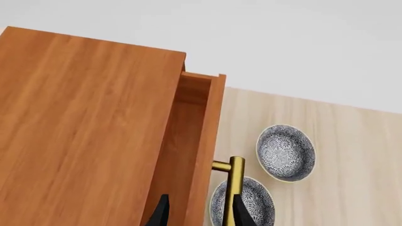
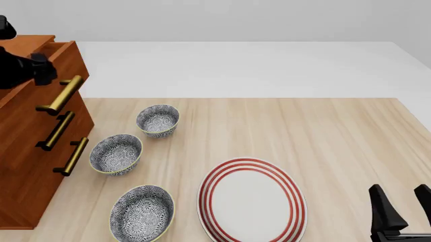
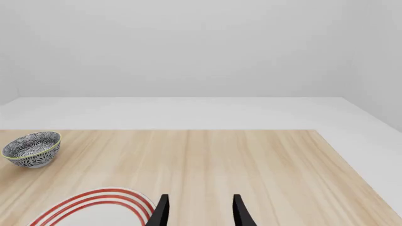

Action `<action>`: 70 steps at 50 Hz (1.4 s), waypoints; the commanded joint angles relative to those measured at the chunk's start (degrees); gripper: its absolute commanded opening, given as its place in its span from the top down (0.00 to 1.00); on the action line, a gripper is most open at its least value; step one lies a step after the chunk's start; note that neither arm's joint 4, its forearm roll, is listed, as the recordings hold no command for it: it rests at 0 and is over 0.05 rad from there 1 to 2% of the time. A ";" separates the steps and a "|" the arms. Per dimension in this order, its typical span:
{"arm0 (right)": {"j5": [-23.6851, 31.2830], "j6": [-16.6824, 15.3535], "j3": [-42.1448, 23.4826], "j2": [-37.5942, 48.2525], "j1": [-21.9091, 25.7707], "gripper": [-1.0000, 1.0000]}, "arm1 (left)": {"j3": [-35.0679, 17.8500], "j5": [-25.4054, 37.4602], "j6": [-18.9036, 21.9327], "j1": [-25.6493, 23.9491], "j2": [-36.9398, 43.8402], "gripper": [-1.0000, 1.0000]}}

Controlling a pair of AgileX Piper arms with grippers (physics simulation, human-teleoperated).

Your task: Open the top drawer of the cabinet.

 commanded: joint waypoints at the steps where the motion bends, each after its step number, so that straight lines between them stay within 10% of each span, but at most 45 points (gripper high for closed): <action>1: 0.00 0.00 0.00 0.00 0.00 0.00 | 0.49 -0.75 0.12 -0.23 1.01 0.00; 70: 0.00 0.00 0.00 0.00 0.00 0.00 | 1.77 -2.03 -2.29 -2.54 6.70 0.00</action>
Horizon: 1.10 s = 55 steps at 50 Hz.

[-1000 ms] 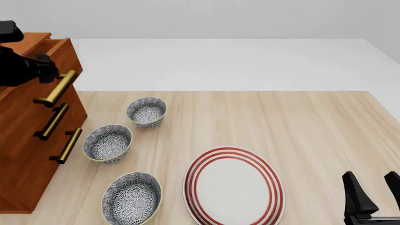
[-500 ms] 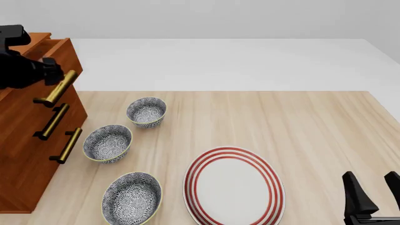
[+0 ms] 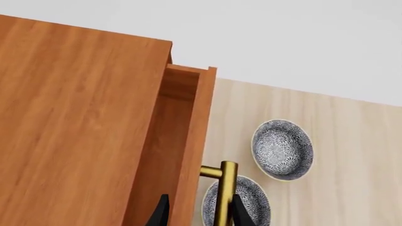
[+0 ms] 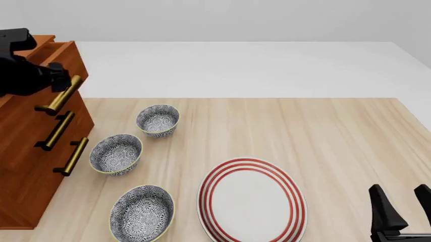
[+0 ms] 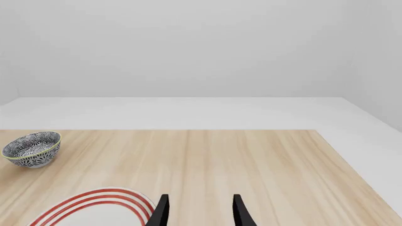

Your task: Open the top drawer of the cabinet.

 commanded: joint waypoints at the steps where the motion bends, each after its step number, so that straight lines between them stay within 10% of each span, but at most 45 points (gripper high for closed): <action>1: 0.00 0.00 0.00 0.00 0.00 0.00 | 0.26 0.58 -0.70 -0.94 2.84 0.00; 55: 0.00 0.00 0.00 0.00 0.00 0.00 | 2.88 1.69 -2.79 -6.13 0.61 0.00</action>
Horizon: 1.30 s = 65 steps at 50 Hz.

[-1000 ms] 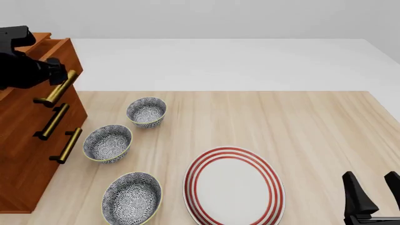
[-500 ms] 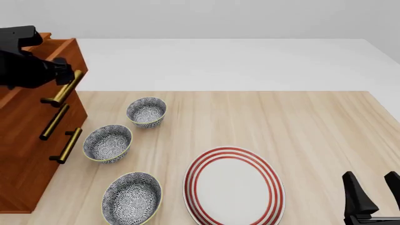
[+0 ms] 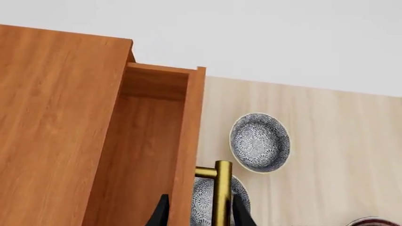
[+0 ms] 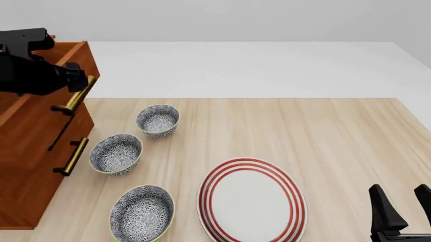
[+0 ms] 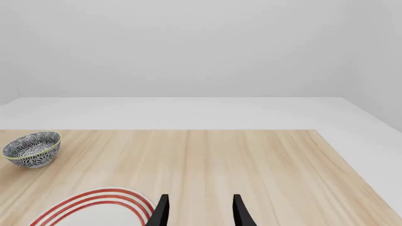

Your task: Open the top drawer of the cabinet.

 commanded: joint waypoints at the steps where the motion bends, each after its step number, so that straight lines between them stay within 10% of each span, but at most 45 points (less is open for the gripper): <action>1: 0.00 0.00 0.00 0.00 0.00 0.00 | 3.18 1.05 -0.81 -1.12 0.56 0.00; 65: 0.00 0.00 0.00 0.00 0.00 0.00 | 5.51 1.60 -7.45 -10.24 -0.73 0.00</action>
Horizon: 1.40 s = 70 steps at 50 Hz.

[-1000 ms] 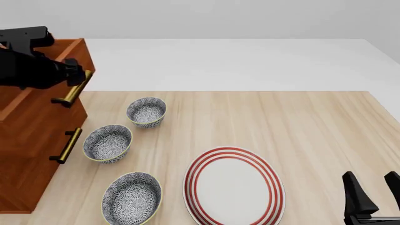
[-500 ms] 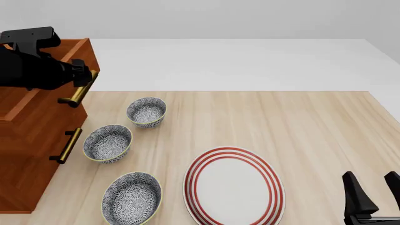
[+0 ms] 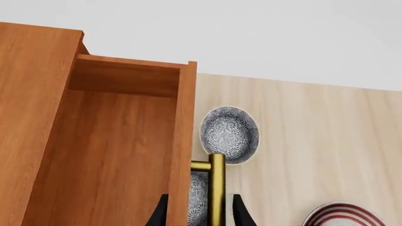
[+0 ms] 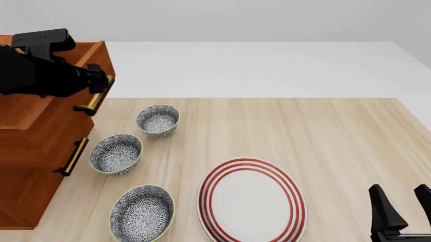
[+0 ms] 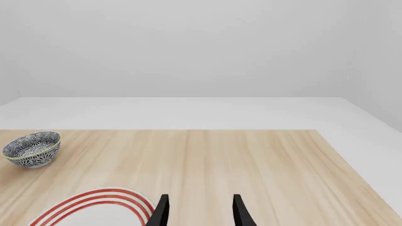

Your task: Open the top drawer of the cabinet.

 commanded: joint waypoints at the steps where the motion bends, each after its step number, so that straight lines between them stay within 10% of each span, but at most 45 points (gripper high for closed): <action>1: 0.00 0.00 0.00 0.00 0.00 0.00 | 4.45 1.08 1.36 -1.95 0.63 0.00; 70: 0.00 0.00 0.00 0.00 0.00 0.00 | 5.24 1.05 -5.02 -11.95 2.41 0.00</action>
